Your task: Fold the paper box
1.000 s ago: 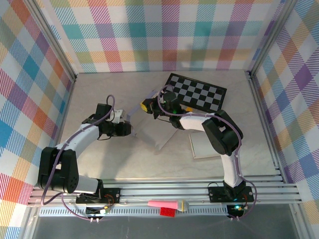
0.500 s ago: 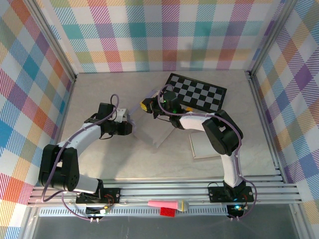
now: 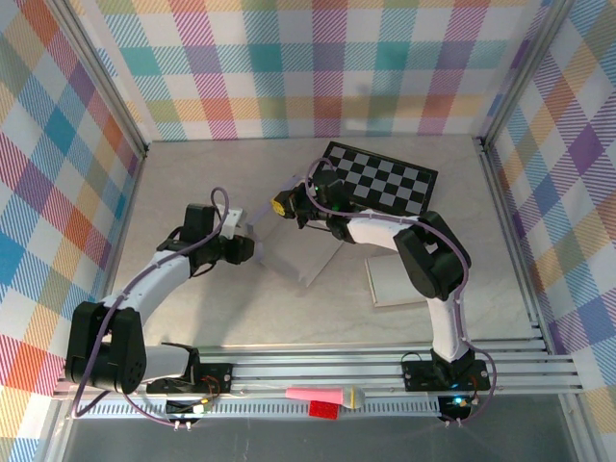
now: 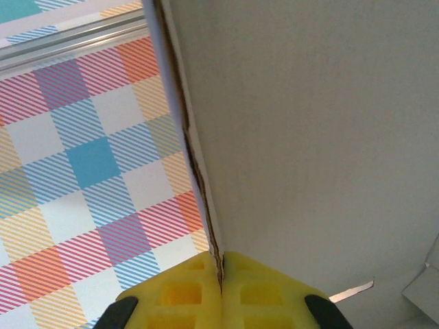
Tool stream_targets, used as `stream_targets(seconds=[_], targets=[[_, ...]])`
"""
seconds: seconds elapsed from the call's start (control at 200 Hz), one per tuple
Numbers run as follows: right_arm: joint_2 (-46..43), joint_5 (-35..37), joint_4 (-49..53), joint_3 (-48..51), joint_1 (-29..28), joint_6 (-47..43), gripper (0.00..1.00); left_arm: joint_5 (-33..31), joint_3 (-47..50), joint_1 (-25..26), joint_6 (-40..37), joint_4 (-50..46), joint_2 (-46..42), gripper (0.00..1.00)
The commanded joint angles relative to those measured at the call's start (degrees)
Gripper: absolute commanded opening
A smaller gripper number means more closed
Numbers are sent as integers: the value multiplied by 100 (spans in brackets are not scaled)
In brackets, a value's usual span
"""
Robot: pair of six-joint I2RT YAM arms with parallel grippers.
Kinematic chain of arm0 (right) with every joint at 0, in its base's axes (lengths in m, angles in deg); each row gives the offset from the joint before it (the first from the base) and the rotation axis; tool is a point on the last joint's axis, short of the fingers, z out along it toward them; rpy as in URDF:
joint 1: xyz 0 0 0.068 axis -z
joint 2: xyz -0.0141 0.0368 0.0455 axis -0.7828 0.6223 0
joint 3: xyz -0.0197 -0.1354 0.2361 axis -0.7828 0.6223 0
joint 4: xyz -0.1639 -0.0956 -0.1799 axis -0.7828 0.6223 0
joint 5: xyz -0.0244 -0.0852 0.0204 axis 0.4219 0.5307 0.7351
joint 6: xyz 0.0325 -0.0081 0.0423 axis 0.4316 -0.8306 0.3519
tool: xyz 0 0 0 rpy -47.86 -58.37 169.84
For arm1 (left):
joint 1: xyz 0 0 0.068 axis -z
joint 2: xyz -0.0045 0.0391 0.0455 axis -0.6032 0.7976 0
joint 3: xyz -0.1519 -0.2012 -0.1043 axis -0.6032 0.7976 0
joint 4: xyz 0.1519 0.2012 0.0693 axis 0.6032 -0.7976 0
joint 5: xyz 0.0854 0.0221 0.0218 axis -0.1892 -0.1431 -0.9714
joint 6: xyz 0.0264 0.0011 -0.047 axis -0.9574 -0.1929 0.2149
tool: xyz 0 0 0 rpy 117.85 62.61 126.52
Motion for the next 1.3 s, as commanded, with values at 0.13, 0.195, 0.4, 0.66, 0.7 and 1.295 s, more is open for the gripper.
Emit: stream_targets(seconds=[0.13, 0.195, 0.4, 0.66, 0.7, 1.295], targets=[[-141, -293, 402, -99, 53, 63, 0, -70, 180, 182, 199, 566, -74, 30], [-154, -296, 429, -77, 49, 68, 0, -168, 235, 271, 326, 641, -83, 29], [-213, -130, -292, 304, 51, 32, 0, -677, 375, 655, 703, 787, -200, 28], [-67, -123, -1841, 829, 58, 81, 0, -909, 376, 739, 1247, 868, -31, 28], [-46, -179, -1896, 848, 58, 57, 0, -988, 399, 770, 1320, 894, -29, 28], [735, -719, -3274, 945, 71, -384, 0, -1538, 683, 960, 2018, 1390, 182, 30]])
